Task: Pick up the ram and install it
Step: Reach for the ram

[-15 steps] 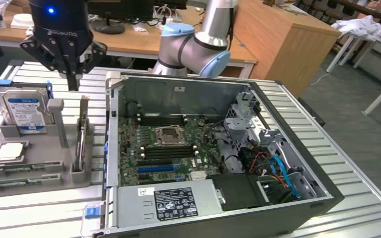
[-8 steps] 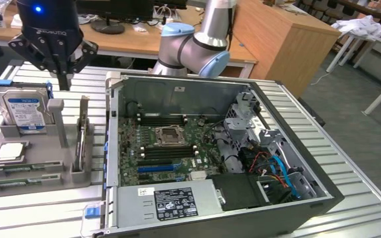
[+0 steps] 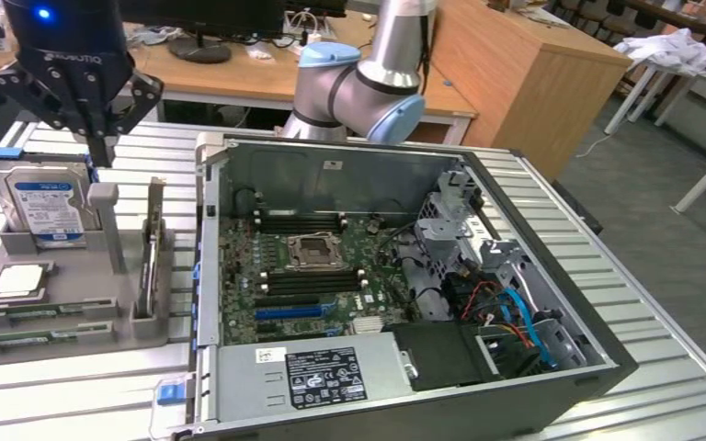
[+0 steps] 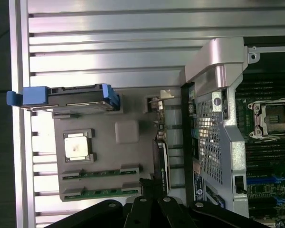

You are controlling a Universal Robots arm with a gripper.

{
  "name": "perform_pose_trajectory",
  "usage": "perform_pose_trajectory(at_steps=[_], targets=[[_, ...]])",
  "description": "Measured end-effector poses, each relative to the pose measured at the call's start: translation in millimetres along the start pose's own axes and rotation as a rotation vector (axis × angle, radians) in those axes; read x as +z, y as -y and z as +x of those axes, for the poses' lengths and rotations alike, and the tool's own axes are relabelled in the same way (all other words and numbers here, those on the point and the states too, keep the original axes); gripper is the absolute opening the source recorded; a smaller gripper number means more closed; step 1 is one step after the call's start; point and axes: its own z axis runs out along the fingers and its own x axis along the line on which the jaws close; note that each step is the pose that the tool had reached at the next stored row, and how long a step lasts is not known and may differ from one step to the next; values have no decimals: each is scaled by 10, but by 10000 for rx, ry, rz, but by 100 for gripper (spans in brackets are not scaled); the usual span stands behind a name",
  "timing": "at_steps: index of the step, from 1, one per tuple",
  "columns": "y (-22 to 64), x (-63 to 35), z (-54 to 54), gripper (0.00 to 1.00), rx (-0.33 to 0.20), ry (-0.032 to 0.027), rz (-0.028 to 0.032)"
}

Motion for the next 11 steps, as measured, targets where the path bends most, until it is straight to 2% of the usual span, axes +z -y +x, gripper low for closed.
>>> perform_pose_trajectory(at_steps=[11], targets=[[9,3,216,11,-2,-5,1]])
